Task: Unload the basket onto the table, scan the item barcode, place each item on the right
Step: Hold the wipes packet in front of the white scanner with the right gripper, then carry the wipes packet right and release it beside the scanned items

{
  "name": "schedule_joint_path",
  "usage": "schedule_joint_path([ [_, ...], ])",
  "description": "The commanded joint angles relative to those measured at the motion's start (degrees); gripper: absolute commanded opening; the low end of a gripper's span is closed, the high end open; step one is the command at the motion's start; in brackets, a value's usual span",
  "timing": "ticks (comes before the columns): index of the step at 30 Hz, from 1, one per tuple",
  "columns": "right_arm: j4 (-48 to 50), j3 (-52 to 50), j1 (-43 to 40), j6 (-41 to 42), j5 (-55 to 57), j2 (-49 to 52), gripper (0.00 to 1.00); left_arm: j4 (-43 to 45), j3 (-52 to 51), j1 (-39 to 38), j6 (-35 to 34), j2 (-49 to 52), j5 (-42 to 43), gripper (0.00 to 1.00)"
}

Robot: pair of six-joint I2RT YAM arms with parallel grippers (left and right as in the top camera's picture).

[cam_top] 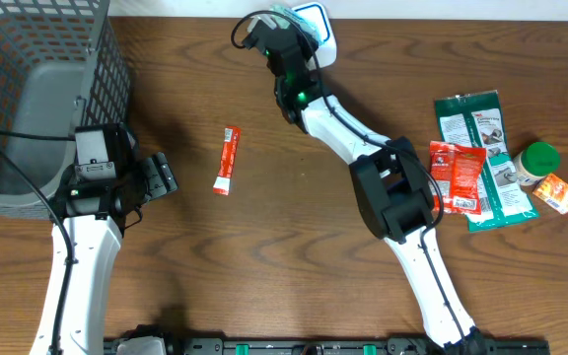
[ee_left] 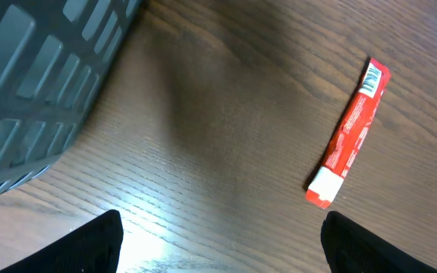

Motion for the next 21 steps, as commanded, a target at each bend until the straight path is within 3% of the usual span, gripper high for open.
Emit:
schedule_joint_path([
  [1, -0.9, 0.28, 0.2, 6.29, -0.81, -8.55, 0.01, -0.24, 0.02, 0.59, 0.09, 0.37, -1.33, 0.84],
  [9, -20.72, 0.28, 1.57, 20.85, -0.83, -23.54, 0.01, -0.24, 0.02, 0.59, 0.09, 0.37, -1.33, 0.84],
  [16, -50.47, 0.26, 1.25, 37.33, -0.85, -36.3, 0.01, -0.24, 0.02, 0.59, 0.09, 0.37, -1.33, 0.84],
  [21, -73.46, 0.26, -0.39, 40.76, -5.57, -40.33, 0.01, -0.24, 0.02, 0.59, 0.09, 0.37, -1.33, 0.84],
])
